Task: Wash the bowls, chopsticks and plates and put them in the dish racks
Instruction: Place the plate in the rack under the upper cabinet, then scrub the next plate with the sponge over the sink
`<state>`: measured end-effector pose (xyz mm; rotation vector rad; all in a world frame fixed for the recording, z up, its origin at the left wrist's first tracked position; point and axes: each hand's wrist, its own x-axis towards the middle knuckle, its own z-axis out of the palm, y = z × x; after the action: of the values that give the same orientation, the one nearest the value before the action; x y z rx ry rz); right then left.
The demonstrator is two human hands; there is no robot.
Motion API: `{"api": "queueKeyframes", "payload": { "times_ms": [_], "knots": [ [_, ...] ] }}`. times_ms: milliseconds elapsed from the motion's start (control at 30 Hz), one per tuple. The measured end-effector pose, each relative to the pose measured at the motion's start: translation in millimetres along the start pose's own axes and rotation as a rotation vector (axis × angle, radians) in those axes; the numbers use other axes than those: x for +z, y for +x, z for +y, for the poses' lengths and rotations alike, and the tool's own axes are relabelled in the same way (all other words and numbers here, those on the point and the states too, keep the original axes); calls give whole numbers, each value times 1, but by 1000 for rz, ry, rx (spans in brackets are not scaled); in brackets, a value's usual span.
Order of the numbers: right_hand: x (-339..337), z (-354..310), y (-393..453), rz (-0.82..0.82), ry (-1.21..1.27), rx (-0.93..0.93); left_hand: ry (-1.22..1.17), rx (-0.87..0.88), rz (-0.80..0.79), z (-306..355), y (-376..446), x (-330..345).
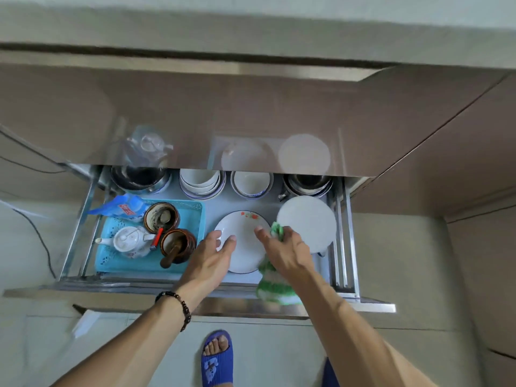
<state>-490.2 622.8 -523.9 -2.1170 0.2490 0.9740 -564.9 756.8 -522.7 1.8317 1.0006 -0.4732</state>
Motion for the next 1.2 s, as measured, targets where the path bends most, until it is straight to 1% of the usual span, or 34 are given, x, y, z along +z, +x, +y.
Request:
{"api": "queueKeyframes", "payload": {
  "times_ms": [200,367,533,633,733,833,1033,1200],
  "knots": [
    [-100,-56,-86,70,29,-111,-20,154,92,104,-92,-23],
    [-199,-102,-146,137,24,-219,-67,277,139,196,-159,-31],
    [-297,-148,-177,186,31,-349,-19,404,193,277,-208,-38],
    [-342,-170,-184,221,41,-417,7,462,227,318,-222,-39],
    [-370,-187,-180,240,44,-436,31,481,252,350,-225,-46],
    [-388,-206,-166,260,40,-426,66,497,272,378,-210,-58],
    [-413,-247,-112,355,73,-316,71,447,265,431,-150,-85],
    [-418,-287,-69,412,46,-253,93,393,262,464,-99,-102]
  ]
}}
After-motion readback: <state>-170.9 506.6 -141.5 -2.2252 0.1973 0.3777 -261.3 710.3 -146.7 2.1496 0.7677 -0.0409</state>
